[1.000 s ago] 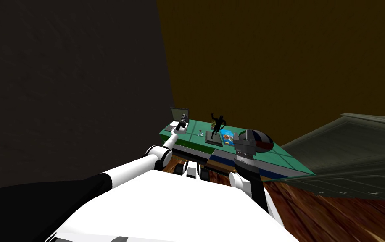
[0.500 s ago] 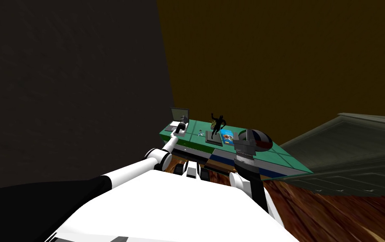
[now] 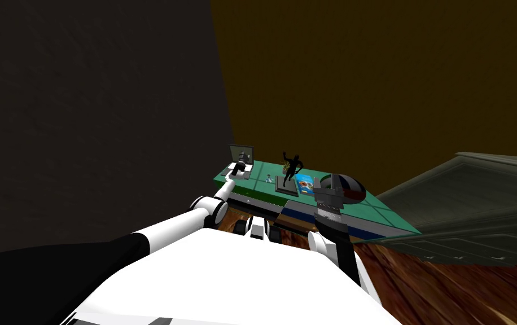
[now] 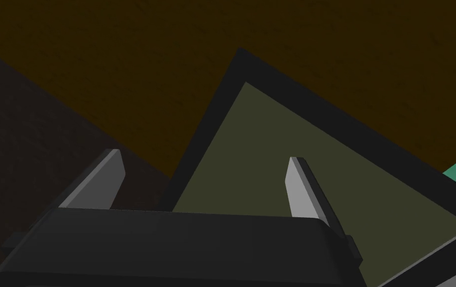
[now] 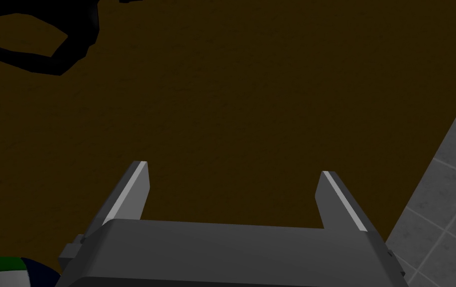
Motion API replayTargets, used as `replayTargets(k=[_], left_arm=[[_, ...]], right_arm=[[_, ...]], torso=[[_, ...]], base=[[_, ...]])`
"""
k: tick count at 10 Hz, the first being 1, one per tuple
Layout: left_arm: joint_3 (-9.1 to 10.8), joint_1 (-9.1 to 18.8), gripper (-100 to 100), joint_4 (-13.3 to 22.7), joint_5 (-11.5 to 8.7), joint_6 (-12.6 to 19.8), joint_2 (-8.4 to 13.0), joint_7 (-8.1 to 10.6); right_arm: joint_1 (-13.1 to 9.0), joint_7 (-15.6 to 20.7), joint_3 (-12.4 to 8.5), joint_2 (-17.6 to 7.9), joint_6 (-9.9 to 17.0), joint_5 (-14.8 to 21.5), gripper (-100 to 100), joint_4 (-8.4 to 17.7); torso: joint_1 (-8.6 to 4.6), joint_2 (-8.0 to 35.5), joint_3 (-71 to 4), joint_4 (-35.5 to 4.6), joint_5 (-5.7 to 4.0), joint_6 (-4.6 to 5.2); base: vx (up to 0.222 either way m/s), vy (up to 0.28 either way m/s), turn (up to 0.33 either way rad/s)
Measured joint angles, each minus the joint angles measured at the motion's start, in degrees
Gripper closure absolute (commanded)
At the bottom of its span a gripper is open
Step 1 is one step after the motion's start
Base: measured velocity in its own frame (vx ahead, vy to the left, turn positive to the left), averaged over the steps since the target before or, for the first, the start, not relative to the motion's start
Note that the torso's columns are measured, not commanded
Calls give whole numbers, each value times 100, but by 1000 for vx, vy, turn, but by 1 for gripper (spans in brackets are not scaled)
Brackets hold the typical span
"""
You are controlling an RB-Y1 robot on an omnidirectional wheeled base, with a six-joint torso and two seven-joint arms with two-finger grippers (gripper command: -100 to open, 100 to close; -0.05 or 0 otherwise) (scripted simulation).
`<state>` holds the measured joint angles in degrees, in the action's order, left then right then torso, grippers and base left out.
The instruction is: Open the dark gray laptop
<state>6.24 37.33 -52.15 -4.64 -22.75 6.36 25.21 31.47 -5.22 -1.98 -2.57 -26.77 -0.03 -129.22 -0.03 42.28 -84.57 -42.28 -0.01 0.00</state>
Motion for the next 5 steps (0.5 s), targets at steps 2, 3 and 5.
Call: replayTargets(k=[2,3,5], left_arm=[[66,140,-100,2,-20,247,90,-5],[107,219,-100,34,-26,349,92,-29],[161,345,-100,89,-41,520,97,-55]], right_arm=[[0,0,0,0,0,0,0,0],[0,0,0,0,0,0,0,0],[0,0,0,0,0,0,0,0]], torso=[[0,0,0,0,1,1],[0,0,0,0,0,0],[5,1,1,0,2,-1]], base=[[8,-33,15],[5,-28,9],[5,-24,8]])
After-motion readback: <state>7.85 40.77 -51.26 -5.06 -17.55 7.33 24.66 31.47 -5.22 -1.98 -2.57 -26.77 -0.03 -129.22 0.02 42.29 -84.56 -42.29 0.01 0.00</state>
